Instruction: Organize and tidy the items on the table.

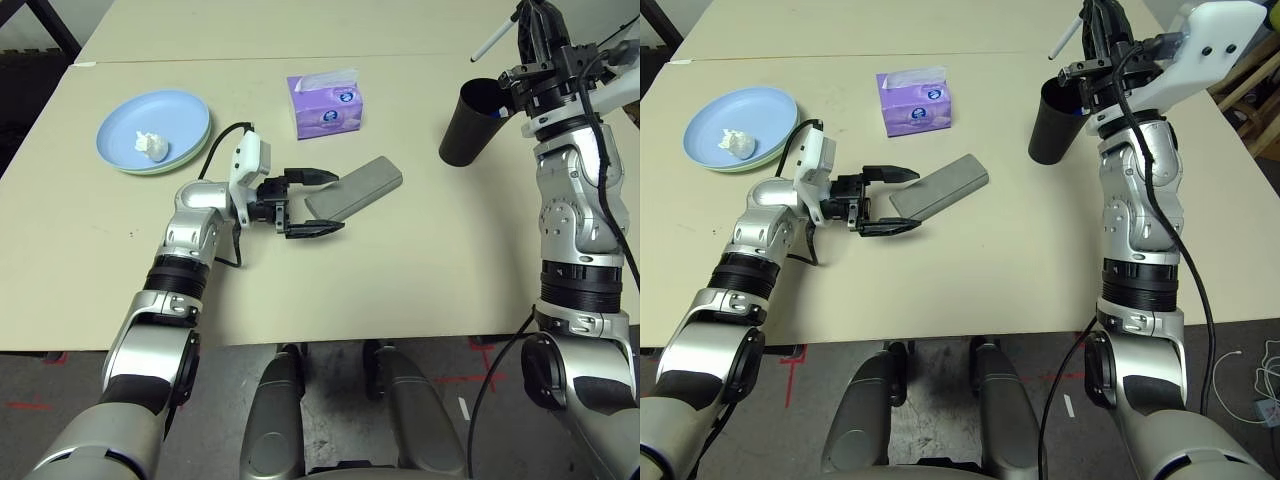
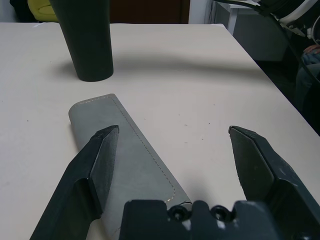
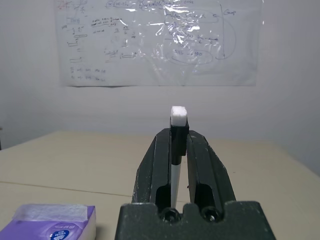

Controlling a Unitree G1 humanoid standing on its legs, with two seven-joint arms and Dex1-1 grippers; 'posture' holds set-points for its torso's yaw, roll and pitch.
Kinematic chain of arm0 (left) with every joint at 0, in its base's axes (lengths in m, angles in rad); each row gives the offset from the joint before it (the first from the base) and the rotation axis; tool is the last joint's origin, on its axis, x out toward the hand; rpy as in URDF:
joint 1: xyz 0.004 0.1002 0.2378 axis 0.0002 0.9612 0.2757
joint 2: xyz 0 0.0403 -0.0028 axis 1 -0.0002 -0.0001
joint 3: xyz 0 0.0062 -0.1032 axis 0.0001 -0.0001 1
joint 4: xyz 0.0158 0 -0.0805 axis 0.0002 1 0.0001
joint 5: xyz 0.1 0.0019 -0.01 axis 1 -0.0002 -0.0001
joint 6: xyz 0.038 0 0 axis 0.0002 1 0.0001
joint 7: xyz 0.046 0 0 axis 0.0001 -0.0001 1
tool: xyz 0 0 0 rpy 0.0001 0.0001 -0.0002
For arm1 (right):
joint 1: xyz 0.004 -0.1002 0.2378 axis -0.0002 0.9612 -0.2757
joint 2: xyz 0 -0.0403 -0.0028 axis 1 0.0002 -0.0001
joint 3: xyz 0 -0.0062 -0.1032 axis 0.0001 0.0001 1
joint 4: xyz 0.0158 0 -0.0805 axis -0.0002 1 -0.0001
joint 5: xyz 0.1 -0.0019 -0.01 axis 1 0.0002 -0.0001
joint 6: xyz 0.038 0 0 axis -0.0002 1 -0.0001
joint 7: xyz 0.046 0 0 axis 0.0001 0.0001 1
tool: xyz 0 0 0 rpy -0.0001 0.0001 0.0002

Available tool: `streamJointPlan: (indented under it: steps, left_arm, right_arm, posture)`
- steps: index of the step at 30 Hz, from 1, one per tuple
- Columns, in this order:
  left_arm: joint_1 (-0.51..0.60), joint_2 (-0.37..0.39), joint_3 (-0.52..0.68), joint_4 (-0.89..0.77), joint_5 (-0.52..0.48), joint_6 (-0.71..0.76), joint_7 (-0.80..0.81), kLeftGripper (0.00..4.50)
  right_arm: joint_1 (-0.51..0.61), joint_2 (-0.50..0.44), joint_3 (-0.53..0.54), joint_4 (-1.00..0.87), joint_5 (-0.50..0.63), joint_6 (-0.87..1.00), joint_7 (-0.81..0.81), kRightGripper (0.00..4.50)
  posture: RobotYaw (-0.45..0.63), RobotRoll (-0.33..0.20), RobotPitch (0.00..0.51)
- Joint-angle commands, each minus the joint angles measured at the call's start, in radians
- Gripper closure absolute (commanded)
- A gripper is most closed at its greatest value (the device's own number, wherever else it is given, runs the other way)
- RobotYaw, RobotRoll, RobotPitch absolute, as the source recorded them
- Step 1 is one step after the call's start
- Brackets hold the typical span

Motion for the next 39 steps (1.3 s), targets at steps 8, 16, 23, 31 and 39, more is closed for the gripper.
streamJointPlan:
  steps: [8,16,23,31,39]
  left_arm:
    - [0.012,-0.001,-0.006,-0.018,0.002,-0.002,-0.008,0.0]
    - [0.008,-0.003,-0.008,-0.012,0.004,-0.002,-0.009,0.0]
    - [0.013,0.001,-0.006,-0.017,0.003,0.0,-0.008,0.0]
    - [0.017,0.0,-0.005,-0.022,0.002,0.001,-0.003,0.0]
    - [0.02,0.0,-0.006,-0.022,0.003,0.0,-0.003,0.0]
  right_arm:
    - [0.074,-0.055,-0.017,-0.099,-0.002,0.081,-0.027,4.23]
    - [0.116,-0.053,-0.006,-0.105,-0.002,0.228,-0.081,4.23]
    - [0.099,-0.061,0.011,-0.097,0.004,0.343,-0.076,4.23]
    - [0.08,-0.055,0.012,-0.112,0.01,0.497,-0.103,4.23]
    - [0.085,-0.06,0.017,-0.128,0.009,0.559,-0.091,4.23]
  posture:
    - [0.02,0.0,0.238]
    - [0.03,0.0,0.242]
    - [0.03,0.0,0.243]
    - [0.03,0.0,0.243]
    - [0.03,0.0,0.244]
